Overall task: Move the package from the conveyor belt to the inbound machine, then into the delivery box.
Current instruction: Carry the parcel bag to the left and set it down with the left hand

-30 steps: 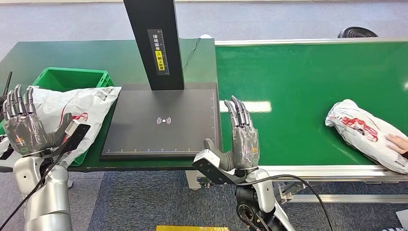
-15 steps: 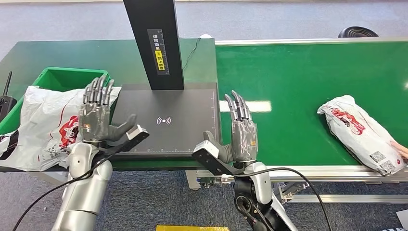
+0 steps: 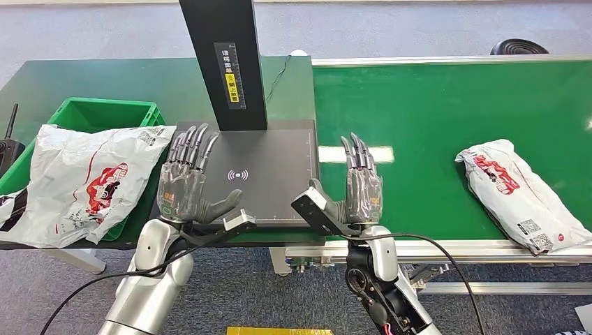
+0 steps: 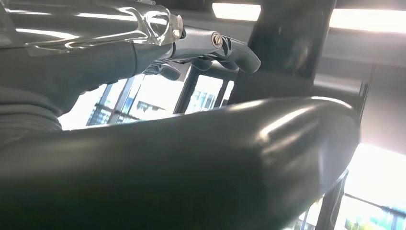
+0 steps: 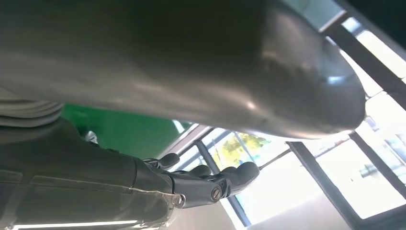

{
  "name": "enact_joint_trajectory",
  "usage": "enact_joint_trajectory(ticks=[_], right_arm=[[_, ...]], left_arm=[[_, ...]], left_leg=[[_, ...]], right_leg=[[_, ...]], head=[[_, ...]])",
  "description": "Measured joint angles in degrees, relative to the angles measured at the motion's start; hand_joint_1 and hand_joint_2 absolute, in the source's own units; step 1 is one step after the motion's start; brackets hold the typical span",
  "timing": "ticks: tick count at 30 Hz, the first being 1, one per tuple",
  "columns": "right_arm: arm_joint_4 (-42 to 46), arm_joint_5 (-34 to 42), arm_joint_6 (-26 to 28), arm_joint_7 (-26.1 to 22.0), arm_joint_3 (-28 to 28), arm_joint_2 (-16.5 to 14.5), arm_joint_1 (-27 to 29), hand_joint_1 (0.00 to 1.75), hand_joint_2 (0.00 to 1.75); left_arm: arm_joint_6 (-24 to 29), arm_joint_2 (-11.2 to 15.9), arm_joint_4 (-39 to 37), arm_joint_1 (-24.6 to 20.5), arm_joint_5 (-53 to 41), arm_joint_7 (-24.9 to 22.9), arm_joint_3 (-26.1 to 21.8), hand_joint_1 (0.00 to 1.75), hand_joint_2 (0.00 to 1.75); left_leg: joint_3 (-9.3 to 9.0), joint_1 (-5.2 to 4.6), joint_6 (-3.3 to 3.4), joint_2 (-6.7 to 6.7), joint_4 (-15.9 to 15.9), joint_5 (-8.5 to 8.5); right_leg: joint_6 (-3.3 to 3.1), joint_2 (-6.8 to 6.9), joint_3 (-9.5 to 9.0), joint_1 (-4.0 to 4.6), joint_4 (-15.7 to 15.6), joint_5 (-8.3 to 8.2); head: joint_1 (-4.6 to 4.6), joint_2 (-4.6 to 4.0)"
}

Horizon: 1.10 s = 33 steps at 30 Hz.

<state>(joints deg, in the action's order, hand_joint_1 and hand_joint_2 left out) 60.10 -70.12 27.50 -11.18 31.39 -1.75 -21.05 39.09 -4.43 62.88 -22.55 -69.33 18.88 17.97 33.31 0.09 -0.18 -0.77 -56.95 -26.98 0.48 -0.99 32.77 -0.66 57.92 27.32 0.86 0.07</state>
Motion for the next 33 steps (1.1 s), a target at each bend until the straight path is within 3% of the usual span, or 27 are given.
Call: enact_joint_trajectory(ticks=[4,13,17,20,25,33], right_arm=[[-4.87,-0.17,0.7,0.28,-1.78,-0.25,-1.66,0.0,0.0],[-9.56,-0.88,1.11,0.41,-3.34,-0.67,-2.9,0.0,0.0],[-13.08,-4.03,3.67,1.65,-4.03,-0.71,-4.19,0.0,0.0],[-17.33,-9.42,7.03,5.37,-4.65,-0.64,-5.9,0.0,0.0],[-25.34,-19.12,8.97,16.14,-3.11,-0.14,-9.79,0.0,0.0],[-32.39,-19.56,6.57,19.11,1.37,0.02,-13.65,0.0,0.0]], left_arm=[[-1.97,0.92,-0.05,0.03,1.01,-2.47,2.3,0.0,0.0],[-3.25,2.01,-0.16,0.1,1.16,-3.27,4.17,0.0,0.0],[-5.99,2.37,-0.41,0.81,1.6,-5.36,4.44,0.0,0.0],[-6.21,2.81,-0.35,2.15,1.72,-6.37,4.34,0.0,0.0],[-6.31,3.38,1.55,5.31,0.46,-7.9,3.89,0.0,0.0],[-7.85,2.92,5.77,8.65,0.69,-8.57,3.88,0.0,0.0]], left_leg=[[0.0,0.01,0.0,0.0,0.0,0.0],[0.02,0.01,0.0,0.0,0.0,0.0],[0.02,0.01,0.0,0.01,0.0,0.0],[0.02,0.01,0.0,0.01,0.0,0.0],[0.02,0.01,0.0,0.01,0.0,0.0],[0.03,0.01,0.0,0.0,0.0,0.0]], right_leg=[[0.0,0.0,0.01,0.01,0.0,0.0],[0.0,0.0,0.02,0.01,0.0,0.01],[0.0,-0.01,0.01,0.01,0.0,0.0],[0.0,-0.01,0.01,0.01,0.0,0.0],[0.0,-0.01,0.03,0.01,0.0,0.0],[0.0,0.0,0.03,0.01,0.0,0.0]], head=[[0.0,0.0],[0.0,0.0],[0.0,0.0],[0.0,0.0],[0.01,0.0],[0.01,0.0]])
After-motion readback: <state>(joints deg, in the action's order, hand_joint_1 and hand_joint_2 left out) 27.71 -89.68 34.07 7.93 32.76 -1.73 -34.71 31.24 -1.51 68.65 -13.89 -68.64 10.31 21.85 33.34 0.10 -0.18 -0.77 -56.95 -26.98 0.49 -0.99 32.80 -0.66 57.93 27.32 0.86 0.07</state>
